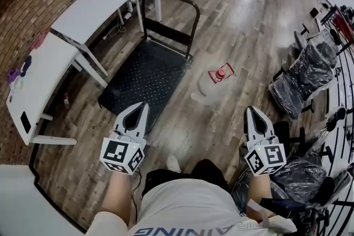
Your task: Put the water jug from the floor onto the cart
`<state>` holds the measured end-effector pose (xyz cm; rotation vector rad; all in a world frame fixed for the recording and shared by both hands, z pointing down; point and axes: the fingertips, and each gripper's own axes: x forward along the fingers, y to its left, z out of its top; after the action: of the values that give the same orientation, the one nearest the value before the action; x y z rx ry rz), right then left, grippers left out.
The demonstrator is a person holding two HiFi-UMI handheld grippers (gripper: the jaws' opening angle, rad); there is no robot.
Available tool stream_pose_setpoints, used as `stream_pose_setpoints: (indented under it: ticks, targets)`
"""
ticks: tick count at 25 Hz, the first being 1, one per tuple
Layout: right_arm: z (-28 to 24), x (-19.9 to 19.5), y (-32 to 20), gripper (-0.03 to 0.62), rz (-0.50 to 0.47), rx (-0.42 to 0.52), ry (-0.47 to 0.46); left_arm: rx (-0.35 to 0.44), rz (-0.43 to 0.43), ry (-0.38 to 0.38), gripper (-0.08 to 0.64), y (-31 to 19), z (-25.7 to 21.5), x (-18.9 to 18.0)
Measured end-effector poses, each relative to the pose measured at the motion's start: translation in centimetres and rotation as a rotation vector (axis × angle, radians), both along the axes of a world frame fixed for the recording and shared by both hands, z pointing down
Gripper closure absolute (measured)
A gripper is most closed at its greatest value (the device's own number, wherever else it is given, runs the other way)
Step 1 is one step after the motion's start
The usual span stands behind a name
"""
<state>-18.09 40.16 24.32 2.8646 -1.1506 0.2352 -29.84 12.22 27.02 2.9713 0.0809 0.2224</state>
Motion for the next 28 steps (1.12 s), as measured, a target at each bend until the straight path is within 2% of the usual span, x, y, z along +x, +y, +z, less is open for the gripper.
stream_pose_setpoints:
  ticks: [7, 13, 18, 23, 28]
  targets:
    - [1.1, 3.6, -2.6, 0.589, -0.031, -0.013, -0.025, -0.014, -0.006, -0.013, 0.560, -1.9, 0.9, 3.8]
    - [1.8, 9.2, -4.4, 0.589, -0.077, 0.031, -0.035, 0.010, -0.044, -0.021, 0.560, -2.9, 0.7, 8.2]
    - [1.5, 15.9, -6.7, 0.589, -0.150, 0.056, -0.015, 0.047, -0.112, -0.015, 0.560, -4.0, -0.6, 13.1]
    - [0.7, 23.7, -7.1, 0.589, -0.171, 0.070, 0.026, 0.059, -0.184, -0.017, 0.560, -3.7, -1.5, 18.4]
    - [0.7, 29.8, -8.8, 0.589, -0.233, 0.086, 0.006, 0.064, -0.257, -0.039, 0.560, -4.0, -1.2, 21.5]
